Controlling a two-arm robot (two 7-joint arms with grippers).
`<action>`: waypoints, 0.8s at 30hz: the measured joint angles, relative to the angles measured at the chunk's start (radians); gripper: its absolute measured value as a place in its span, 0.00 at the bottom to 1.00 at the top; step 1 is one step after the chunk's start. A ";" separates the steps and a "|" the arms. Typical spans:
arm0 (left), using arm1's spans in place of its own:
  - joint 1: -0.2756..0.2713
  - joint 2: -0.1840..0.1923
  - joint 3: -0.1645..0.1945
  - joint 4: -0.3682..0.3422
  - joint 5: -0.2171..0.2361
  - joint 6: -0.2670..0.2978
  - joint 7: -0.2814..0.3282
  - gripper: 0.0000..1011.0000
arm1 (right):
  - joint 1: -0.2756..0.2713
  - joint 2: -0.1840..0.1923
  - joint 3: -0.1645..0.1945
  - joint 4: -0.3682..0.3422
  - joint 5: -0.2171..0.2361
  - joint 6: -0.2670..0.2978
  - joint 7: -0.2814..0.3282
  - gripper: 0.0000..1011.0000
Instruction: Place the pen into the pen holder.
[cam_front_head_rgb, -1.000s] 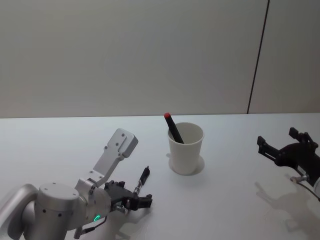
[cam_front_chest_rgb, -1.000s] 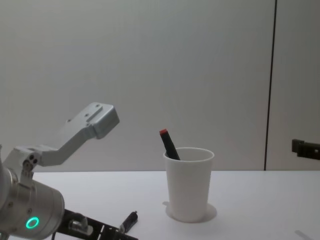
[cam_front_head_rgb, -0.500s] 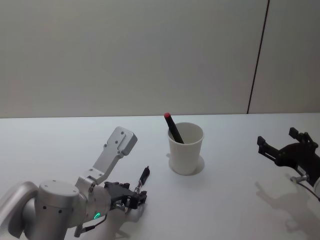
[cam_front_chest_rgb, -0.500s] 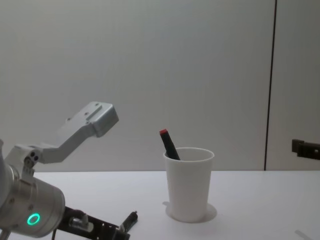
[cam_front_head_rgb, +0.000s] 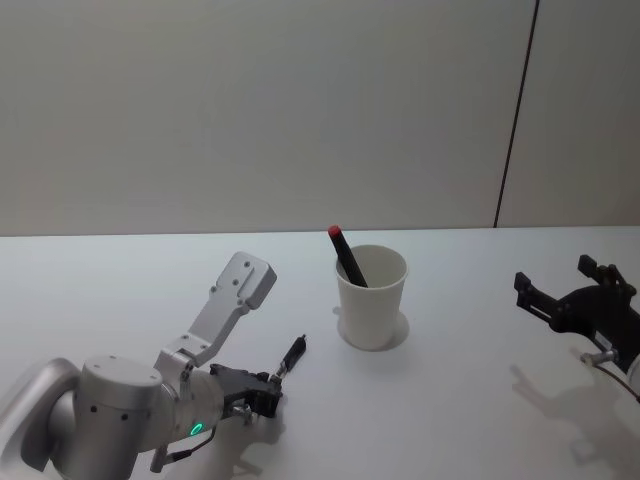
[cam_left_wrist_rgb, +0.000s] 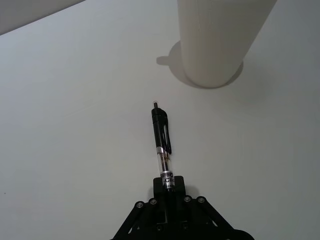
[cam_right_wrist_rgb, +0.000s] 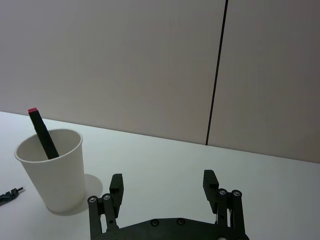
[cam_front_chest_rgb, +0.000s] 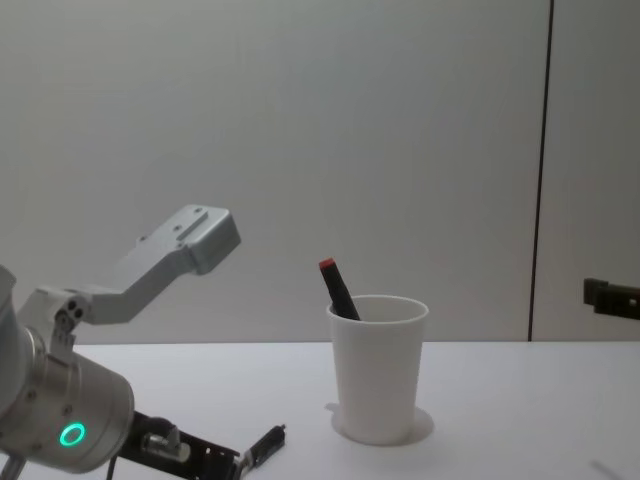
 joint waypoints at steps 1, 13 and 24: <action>-0.001 -0.001 0.000 0.000 0.001 0.001 0.000 0.14 | 0.000 0.000 0.000 0.000 0.000 0.000 0.000 0.99; -0.006 -0.006 0.001 0.003 0.013 0.015 -0.007 0.13 | 0.000 0.000 0.000 0.000 0.000 0.000 0.000 0.99; -0.002 -0.006 -0.004 -0.009 0.018 -0.006 0.005 0.12 | 0.000 0.000 0.000 0.000 0.000 0.000 0.000 0.99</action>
